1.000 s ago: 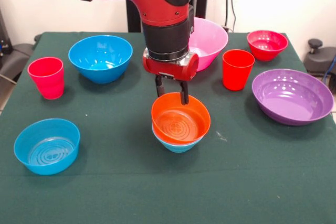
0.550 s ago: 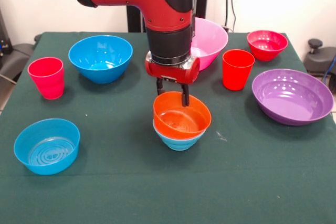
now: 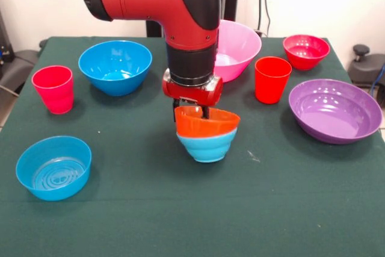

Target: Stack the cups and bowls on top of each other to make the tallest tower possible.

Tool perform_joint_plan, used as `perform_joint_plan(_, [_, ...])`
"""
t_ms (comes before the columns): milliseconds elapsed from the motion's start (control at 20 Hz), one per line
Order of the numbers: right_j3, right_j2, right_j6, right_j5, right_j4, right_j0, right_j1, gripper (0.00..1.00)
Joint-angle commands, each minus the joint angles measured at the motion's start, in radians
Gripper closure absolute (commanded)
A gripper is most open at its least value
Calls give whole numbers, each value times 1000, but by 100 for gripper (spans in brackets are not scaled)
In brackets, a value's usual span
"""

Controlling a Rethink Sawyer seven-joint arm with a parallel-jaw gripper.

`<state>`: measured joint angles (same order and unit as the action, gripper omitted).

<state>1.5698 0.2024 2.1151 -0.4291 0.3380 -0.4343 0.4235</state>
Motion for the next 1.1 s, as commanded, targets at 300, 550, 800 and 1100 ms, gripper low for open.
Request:
perform_joint_plan(300, [-46,25,-45,3,56,0,-11,0])
perform_joint_plan(550, [-41,31,-53,-26,45,-6,7,0])
perform_joint_plan(800, [-46,21,-39,-64,29,9,18,0])
perform_joint_plan(1100, [-38,21,-28,-196,-20,30,82,0])
